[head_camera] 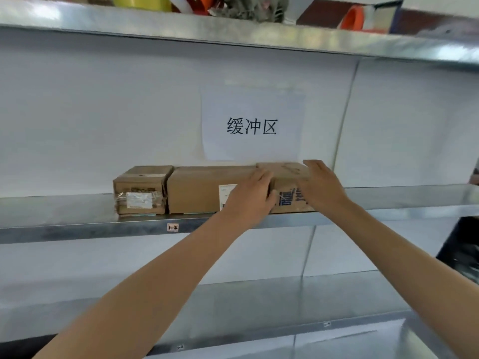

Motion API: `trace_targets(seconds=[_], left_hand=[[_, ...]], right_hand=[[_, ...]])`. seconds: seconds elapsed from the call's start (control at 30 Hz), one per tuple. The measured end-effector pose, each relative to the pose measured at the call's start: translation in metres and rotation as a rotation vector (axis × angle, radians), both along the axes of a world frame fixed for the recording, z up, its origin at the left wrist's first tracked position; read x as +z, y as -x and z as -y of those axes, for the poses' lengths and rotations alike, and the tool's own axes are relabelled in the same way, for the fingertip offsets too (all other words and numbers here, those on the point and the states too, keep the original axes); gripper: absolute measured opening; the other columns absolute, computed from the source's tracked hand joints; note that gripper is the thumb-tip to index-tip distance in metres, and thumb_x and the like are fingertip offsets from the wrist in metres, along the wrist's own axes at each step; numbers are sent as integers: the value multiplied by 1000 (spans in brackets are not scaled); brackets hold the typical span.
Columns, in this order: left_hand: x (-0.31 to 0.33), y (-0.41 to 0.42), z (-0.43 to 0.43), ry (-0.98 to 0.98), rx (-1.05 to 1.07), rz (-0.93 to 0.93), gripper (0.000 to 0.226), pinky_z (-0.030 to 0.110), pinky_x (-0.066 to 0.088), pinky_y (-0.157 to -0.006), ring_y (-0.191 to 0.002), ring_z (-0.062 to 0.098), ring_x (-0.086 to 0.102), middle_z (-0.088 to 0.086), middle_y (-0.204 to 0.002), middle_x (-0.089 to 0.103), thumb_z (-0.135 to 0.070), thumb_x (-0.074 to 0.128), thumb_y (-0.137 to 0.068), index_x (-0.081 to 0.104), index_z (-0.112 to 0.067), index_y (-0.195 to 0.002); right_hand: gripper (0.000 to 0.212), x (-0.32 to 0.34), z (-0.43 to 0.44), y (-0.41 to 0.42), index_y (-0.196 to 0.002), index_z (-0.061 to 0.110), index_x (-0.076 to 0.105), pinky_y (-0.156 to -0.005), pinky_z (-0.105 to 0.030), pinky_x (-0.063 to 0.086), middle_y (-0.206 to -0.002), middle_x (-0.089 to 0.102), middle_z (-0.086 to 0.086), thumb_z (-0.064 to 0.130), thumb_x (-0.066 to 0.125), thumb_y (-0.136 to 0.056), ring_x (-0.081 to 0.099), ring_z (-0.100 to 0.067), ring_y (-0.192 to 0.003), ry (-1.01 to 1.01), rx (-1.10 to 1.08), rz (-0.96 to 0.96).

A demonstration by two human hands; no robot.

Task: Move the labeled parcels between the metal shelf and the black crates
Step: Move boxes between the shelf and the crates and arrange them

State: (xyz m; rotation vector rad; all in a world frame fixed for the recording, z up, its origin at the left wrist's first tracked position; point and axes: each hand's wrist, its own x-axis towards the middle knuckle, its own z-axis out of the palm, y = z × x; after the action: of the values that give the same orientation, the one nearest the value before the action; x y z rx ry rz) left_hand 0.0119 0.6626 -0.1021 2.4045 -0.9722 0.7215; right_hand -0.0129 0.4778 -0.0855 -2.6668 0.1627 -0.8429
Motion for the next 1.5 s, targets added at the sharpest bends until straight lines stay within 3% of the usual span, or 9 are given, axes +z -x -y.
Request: trace_targets(seconds=[0.2, 0.3, 0.4, 0.53, 0.67, 0.87, 0.97, 1.17, 1.5], left_hand=[[10, -36, 43, -146, 244, -28, 66, 41, 30, -114, -135, 30, 38, 19, -144, 45, -49, 22, -104, 47, 4, -134], [8, -44, 54, -188, 341, -129, 86, 43, 29, -111, -131, 33, 44, 23, -141, 50, -61, 10, -100, 41, 8, -141], [7, -44, 64, -103, 385, -161, 84, 42, 27, -113, -127, 32, 46, 22, -134, 55, -60, 12, -101, 50, 7, -133], [12, -31, 73, 275, 173, -392, 63, 42, 22, -117, -138, 32, 34, 16, -144, 45, -51, 29, -103, 41, -2, -141], [27, -6, 70, 686, -232, -707, 36, 29, 34, -100, -131, 19, 37, -1, -144, 35, -37, 39, -103, 31, -34, -138], [19, 39, 47, 967, -486, -607, 38, 16, 42, -93, -117, -7, 47, -19, -138, 44, -23, 44, -104, 26, -43, -131], [4, 55, 15, 1033, -500, -576, 39, 5, 47, -82, -111, -17, 52, -32, -123, 55, -23, 49, -103, 37, -43, -135], [-38, 89, -57, 1117, -399, -554, 38, 24, 50, -98, -121, -1, 55, -20, -130, 61, -23, 54, -101, 53, -35, -137], [-71, 135, -172, 1063, -67, -293, 32, 17, 53, -85, -117, 0, 58, -20, -130, 61, -17, 50, -103, 63, -33, -128]], right_hand=[[57, -1, 44, -26, -149, 7, 36, -100, -42, 41, -152, 40, -15, 41, 38, -102, 49, -32, -129, -373, -84, -164], [50, -1, 47, -35, -118, 9, 56, -80, -36, 48, -113, 67, -12, 52, 41, -97, 61, -21, -90, -771, -51, -204], [46, -6, 50, -37, -110, 11, 60, -79, -36, 56, -87, 69, -8, 53, 48, -95, 65, -22, -81, -1050, 13, -199], [50, -9, 55, -25, -112, 9, 61, -84, -41, 58, -95, 71, -10, 54, 54, -92, 68, -25, -90, -1085, 43, -132], [38, 0, 54, 6, -103, 21, 68, -79, -37, 56, -94, 74, -2, 56, 56, -92, 68, -16, -90, -1061, 139, 8], [32, 0, 25, 54, -119, 28, 57, -95, -43, 54, -106, 68, 6, 48, 54, -94, 65, -13, -102, -1041, 249, 245], [33, -13, 5, 71, -124, 28, 51, -96, -42, 53, -111, 65, 6, 45, 55, -96, 64, -13, -103, -1105, 309, 222], [21, -41, -46, 83, -114, 32, 50, -93, -40, 54, -120, 62, 1, 48, 41, -104, 62, -17, -109, -1260, 402, 62], [55, -68, -146, 72, -133, 15, 62, -97, -44, 53, -126, 71, -4, 54, 55, -94, 67, -20, -117, -1398, 814, -316]])
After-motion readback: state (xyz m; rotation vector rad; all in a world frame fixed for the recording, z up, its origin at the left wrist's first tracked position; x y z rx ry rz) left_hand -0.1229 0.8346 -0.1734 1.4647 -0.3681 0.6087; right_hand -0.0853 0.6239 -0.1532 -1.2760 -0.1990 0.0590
